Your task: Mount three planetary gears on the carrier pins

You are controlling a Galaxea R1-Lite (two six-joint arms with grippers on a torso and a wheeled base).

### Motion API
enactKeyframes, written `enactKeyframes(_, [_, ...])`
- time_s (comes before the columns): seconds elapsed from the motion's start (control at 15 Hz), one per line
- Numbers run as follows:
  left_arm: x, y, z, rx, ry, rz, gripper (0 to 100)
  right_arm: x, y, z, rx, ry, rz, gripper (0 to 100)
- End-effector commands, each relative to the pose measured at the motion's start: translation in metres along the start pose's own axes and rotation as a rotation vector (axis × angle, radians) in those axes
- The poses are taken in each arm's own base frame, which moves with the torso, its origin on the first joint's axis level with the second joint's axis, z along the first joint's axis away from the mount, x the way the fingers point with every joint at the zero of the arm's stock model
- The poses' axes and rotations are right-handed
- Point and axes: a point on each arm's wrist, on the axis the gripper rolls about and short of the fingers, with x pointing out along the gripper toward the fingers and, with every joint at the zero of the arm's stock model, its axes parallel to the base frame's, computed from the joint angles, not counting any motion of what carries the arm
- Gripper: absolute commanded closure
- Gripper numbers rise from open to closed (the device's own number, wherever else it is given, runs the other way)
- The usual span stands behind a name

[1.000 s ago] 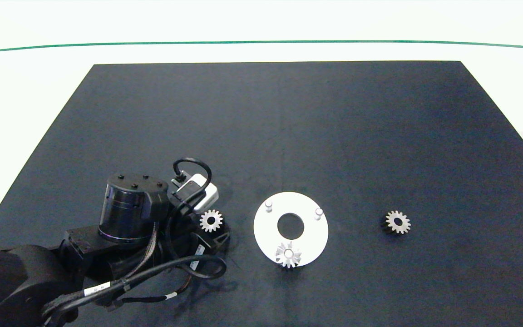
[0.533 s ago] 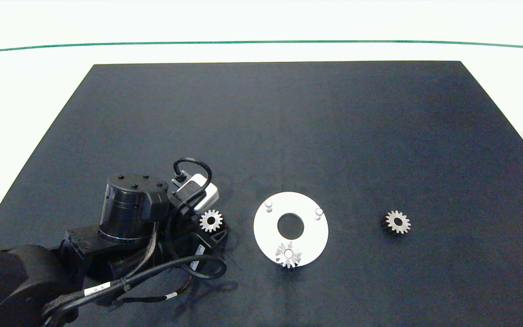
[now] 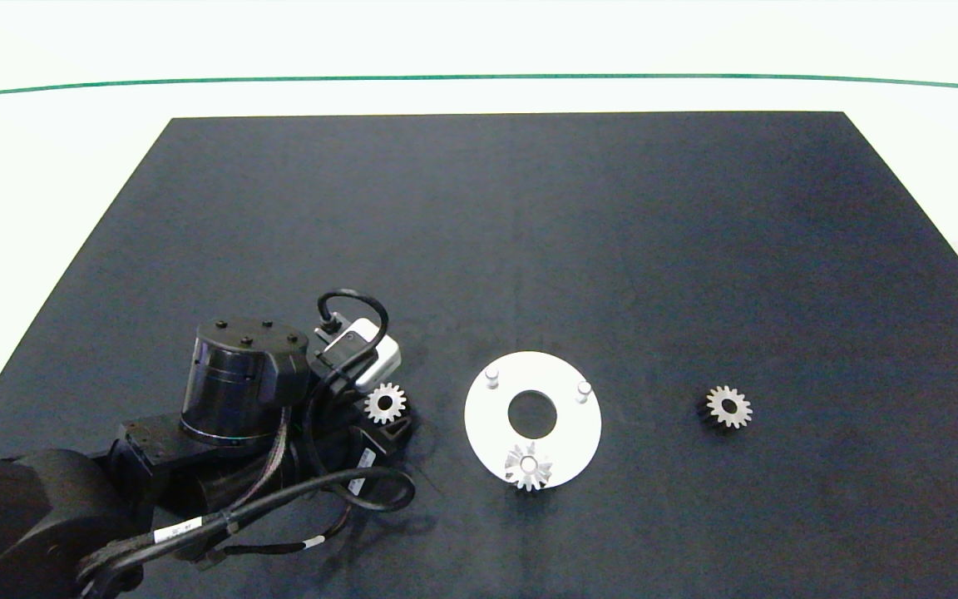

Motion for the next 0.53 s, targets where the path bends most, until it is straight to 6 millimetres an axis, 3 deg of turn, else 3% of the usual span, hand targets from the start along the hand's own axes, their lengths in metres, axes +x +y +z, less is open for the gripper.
enactKeyframes(0.07, [0.0002,-0.0002,-0.0007,0.002,0.001,0.001,62,-0.0005,0.0000,-0.0003,-0.001,0.000,0.000,0])
enactKeyframes(0.53, [0.0002,-0.0007,-0.0005,0.001,0.000,-0.001,75,-0.0005,0.0000,-0.0003,-0.001,0.000,0.000,0])
